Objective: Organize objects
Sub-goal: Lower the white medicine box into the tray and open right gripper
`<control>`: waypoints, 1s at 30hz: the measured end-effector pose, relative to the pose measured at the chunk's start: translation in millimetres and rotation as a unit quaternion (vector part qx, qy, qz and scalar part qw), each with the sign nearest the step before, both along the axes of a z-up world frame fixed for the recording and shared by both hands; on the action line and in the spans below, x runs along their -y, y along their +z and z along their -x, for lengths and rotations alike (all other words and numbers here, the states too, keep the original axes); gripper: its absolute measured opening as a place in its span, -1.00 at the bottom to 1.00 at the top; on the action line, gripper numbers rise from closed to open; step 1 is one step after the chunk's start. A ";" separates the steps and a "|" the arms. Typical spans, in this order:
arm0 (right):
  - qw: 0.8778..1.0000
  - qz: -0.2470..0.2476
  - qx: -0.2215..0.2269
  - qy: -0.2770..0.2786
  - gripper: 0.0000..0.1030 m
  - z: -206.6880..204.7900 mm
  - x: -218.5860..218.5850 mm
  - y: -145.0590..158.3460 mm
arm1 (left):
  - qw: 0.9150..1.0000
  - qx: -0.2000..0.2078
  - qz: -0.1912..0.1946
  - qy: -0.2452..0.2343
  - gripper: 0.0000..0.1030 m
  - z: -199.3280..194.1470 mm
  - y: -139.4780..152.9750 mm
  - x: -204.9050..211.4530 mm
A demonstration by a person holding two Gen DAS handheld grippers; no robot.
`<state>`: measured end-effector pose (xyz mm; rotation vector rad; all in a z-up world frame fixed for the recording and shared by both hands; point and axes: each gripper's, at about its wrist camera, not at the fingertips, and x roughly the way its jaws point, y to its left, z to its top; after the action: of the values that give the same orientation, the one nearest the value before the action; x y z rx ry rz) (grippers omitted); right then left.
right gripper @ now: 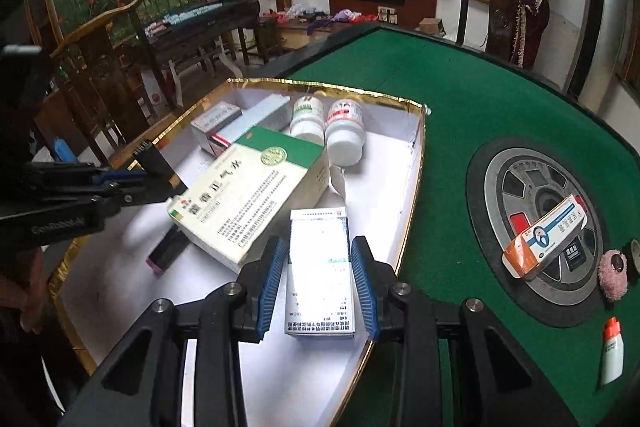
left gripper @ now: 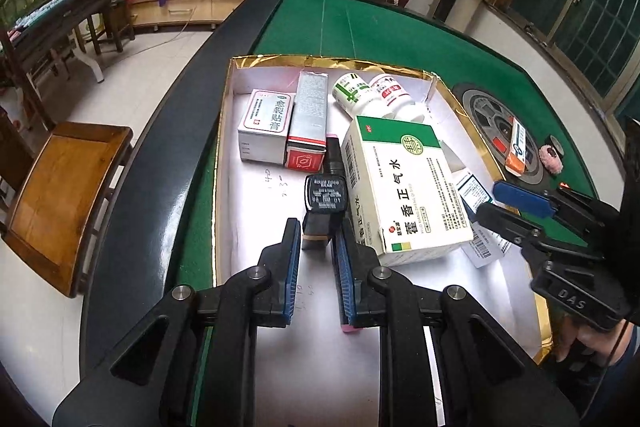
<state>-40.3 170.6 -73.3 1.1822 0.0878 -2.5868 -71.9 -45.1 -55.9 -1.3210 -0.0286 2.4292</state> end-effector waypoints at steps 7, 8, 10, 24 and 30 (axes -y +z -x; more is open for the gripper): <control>0.999 0.034 -0.012 -0.003 -0.32 -7.9 -12.6 13.3 | 1.000 -0.027 0.009 0.009 -0.67 -8.5 21.6 5.5; 0.999 0.040 -0.015 -0.004 -0.32 -8.5 -14.9 15.9 | 0.999 -0.031 0.007 0.010 -0.67 -8.8 24.8 5.9; 0.999 0.046 -0.021 -0.011 -0.32 -10.3 -21.4 20.3 | 0.999 -0.035 0.011 0.007 -0.67 -6.2 30.2 3.1; 0.993 0.095 -0.033 -0.054 -0.27 -12.0 -76.7 31.5 | 0.998 -0.036 0.048 0.025 -0.67 40.5 26.8 -25.6; 0.987 0.112 -0.046 -0.106 -0.27 -16.6 -136.5 39.5 | 0.999 -0.035 0.039 0.013 -0.67 27.4 28.0 -25.1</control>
<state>-23.7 307.1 -33.8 1.0397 -0.3191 -2.7441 -99.3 -20.0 -27.9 -1.2751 0.0702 2.5196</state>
